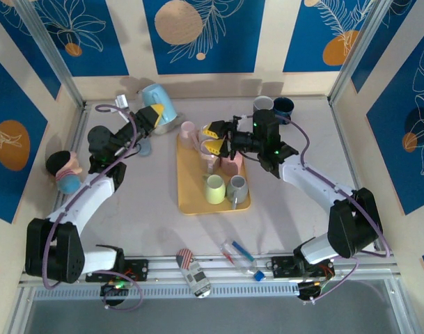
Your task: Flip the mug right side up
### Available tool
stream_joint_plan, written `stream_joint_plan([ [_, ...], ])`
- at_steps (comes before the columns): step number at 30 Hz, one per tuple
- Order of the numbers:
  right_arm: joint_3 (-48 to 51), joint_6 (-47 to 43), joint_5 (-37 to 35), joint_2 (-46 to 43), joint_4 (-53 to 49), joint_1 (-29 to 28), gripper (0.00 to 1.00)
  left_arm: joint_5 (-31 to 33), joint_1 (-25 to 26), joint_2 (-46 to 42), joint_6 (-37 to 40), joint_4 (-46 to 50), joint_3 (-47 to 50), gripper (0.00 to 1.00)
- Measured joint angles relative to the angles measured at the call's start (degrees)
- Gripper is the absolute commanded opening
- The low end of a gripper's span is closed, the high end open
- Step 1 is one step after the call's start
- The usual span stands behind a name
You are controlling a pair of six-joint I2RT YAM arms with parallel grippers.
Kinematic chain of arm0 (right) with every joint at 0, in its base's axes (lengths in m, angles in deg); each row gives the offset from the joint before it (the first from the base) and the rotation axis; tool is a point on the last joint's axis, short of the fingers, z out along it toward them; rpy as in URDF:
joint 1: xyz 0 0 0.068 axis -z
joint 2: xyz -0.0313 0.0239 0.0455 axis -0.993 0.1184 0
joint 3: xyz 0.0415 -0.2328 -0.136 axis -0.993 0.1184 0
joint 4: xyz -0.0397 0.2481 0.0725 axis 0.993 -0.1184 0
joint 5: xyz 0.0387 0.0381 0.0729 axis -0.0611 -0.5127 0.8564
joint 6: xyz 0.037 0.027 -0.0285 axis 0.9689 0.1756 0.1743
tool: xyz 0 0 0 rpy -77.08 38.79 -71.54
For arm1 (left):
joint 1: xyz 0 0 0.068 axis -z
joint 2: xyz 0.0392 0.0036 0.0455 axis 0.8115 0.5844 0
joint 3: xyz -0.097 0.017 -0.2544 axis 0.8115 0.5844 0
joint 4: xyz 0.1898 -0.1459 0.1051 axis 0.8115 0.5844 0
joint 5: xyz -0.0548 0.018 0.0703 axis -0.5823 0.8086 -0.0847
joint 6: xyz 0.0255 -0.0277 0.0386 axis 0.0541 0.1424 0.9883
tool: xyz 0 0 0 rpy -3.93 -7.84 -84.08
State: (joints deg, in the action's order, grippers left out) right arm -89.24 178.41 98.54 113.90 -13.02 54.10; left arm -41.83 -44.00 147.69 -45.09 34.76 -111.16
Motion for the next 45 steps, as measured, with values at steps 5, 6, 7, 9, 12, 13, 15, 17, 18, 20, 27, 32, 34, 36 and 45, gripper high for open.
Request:
stream_joint_plan([
  [5, 0.0, 7.56, -0.96, -0.13, 3.56, -0.72, 0.48, -0.02, 0.0, 1.18, 0.04, -0.07, -0.13, 0.0],
  [6, -0.02, 9.51, -0.96, 0.07, 4.81, -0.9, 0.48, -0.04, 0.0, 1.51, 0.07, -0.04, -0.33, 0.0],
  [7, -0.11, 11.32, -1.03, 0.33, 5.86, -1.2, 0.48, -0.22, 0.0, 1.75, 0.07, 0.0, -0.61, 0.0],
  [9, -0.39, 14.75, -1.42, 1.51, 8.59, -2.25, 0.48, -0.5, 0.0, 2.32, 0.04, -0.04, -1.42, 0.0],
  [12, -0.66, 17.79, -2.78, 3.58, 12.28, -4.74, 0.47, -1.05, 0.0, 2.43, 0.07, -0.15, -2.51, 0.0],
  [13, -0.72, 18.4, -3.19, 4.2, 13.33, -5.51, 0.47, -1.09, 0.0, 2.43, 0.04, -0.48, -2.78, 0.0],
  [15, -1.01, 19.34, -4.68, 5.75, 15.91, -7.1, 0.47, -1.07, 0.0, 2.45, 0.02, -1.42, -2.93, 0.0],
  [17, -1.64, 20.11, -6.29, 7.34, 18.53, -8.46, 0.46, -1.07, 0.0, 2.6, -0.04, -2.43, -2.93, 0.0],
  [18, -2.01, 20.31, -7.3, 8.24, 20.24, -9.16, 0.46, -1.05, 0.0, 2.84, -0.09, -3.06, -2.93, 0.0],
  [20, -2.93, 20.7, -9.22, 10.03, 23.3, -10.49, 0.45, -1.05, 0.0, 3.61, -0.28, -4.66, -2.95, 0.0],
  [27, -3.56, 20.98, -17.22, 14.97, 32.83, -13.66, 0.43, -0.83, 0.0, 6.05, -1.27, -7.48, -2.95, 0.0],
  [32, -3.85, 21.29, -22.08, 17.4, 36.76, -14.82, 0.43, -0.48, 0.0, 6.16, -1.11, -8.15, -2.99, 0.0],
  [34, -4.59, 21.38, -24.15, 18.71, 38.1, -15.23, 0.43, -0.28, 0.0, 6.32, -1.14, -8.9, -3.02, 0.0],
  [36, -5.66, 21.4, -26.03, 20.06, 39.15, -15.91, 0.42, -0.07, 0.0, 6.86, -1.18, -10.19, -3.1, 0.0],
  [45, -6.45, 21.42, -32.48, 20.94, 41.55, -17.86, 0.42, 0.07, 0.0, 9.49, -1.33, -12.09, -3.89, 0.0],
])
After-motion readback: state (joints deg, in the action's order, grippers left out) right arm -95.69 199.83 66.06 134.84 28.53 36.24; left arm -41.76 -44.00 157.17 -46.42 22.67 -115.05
